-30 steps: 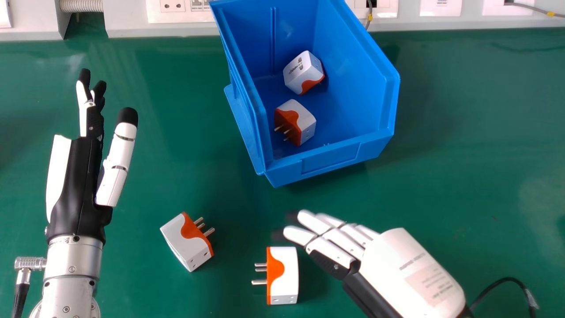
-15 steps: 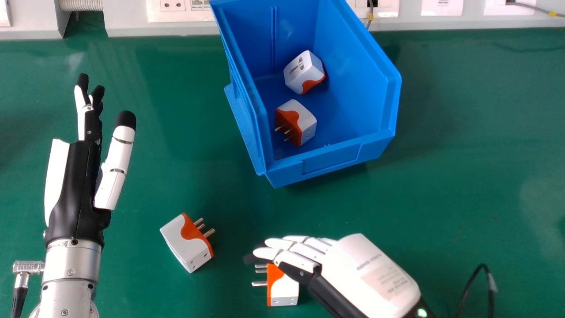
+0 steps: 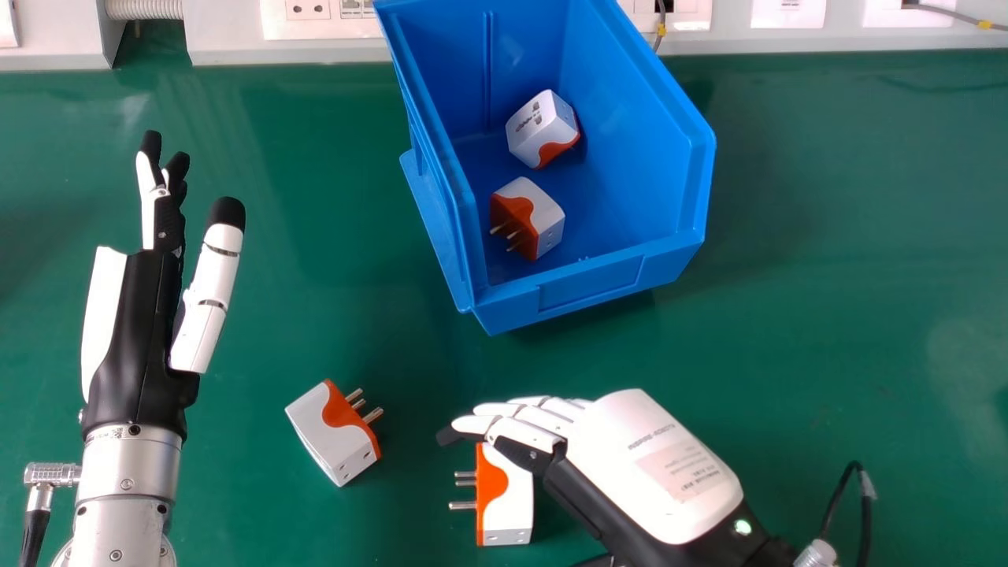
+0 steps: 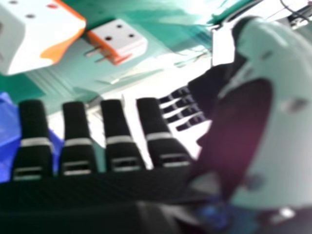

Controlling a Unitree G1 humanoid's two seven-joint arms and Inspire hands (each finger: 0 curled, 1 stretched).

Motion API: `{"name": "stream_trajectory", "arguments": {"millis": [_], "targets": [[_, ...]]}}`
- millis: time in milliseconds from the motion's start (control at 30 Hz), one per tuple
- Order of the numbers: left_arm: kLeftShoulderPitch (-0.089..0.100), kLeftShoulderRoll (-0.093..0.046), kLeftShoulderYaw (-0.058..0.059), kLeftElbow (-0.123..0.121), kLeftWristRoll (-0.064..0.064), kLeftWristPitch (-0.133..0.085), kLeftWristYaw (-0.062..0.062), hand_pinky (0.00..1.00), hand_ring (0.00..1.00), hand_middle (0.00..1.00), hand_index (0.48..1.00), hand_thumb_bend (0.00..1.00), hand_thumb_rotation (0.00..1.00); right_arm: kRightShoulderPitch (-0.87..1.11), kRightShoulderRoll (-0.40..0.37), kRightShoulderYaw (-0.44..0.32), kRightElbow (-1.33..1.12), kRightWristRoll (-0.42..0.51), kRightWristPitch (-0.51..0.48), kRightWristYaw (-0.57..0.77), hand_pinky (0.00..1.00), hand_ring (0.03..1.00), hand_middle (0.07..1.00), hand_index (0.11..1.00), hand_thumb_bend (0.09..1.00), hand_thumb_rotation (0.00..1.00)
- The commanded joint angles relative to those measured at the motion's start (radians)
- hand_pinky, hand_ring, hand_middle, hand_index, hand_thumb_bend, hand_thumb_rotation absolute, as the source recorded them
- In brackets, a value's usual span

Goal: Pick all objects and put in blue box

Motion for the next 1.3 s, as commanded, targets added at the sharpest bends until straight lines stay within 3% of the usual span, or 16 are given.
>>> {"name": "stream_trajectory", "arguments": {"millis": [0,300,700,867,1000,1267], "targets": [[-0.016,0.015,0.007,-0.009,0.002,-0.027,0.001,1.00,1.00,1.00,1.000,0.44,1.00,-0.009,0.004,-0.003,-0.029,-0.003,0.002,-0.012,0.69,0.802,0.814,0.791,0.419,0.47],[-0.023,0.014,0.008,-0.007,-0.007,-0.027,-0.001,1.00,1.00,1.00,1.000,0.44,1.00,-0.036,0.022,0.008,-0.001,-0.017,0.015,-0.020,0.71,0.819,0.824,0.799,0.415,0.46],[-0.029,0.010,0.007,-0.004,-0.003,-0.028,0.002,1.00,1.00,1.00,1.000,0.43,1.00,-0.120,0.049,0.032,0.103,-0.030,0.057,-0.016,0.74,0.841,0.856,0.827,0.421,0.47],[-0.020,0.008,0.007,-0.027,-0.002,-0.014,0.002,1.00,1.00,1.00,1.000,0.43,1.00,-0.158,0.051,0.046,0.150,-0.053,0.078,-0.024,0.74,0.849,0.866,0.839,0.422,0.47],[-0.024,0.008,0.007,-0.015,0.001,-0.020,0.006,1.00,1.00,1.00,1.000,0.43,1.00,-0.189,0.052,0.063,0.185,-0.067,0.102,-0.022,0.75,0.850,0.868,0.839,0.425,0.46],[-0.022,0.006,0.008,-0.027,-0.004,-0.010,0.004,1.00,1.00,1.00,0.998,0.44,1.00,-0.239,0.052,0.088,0.259,-0.078,0.142,-0.014,0.75,0.853,0.873,0.843,0.429,0.45]]}}
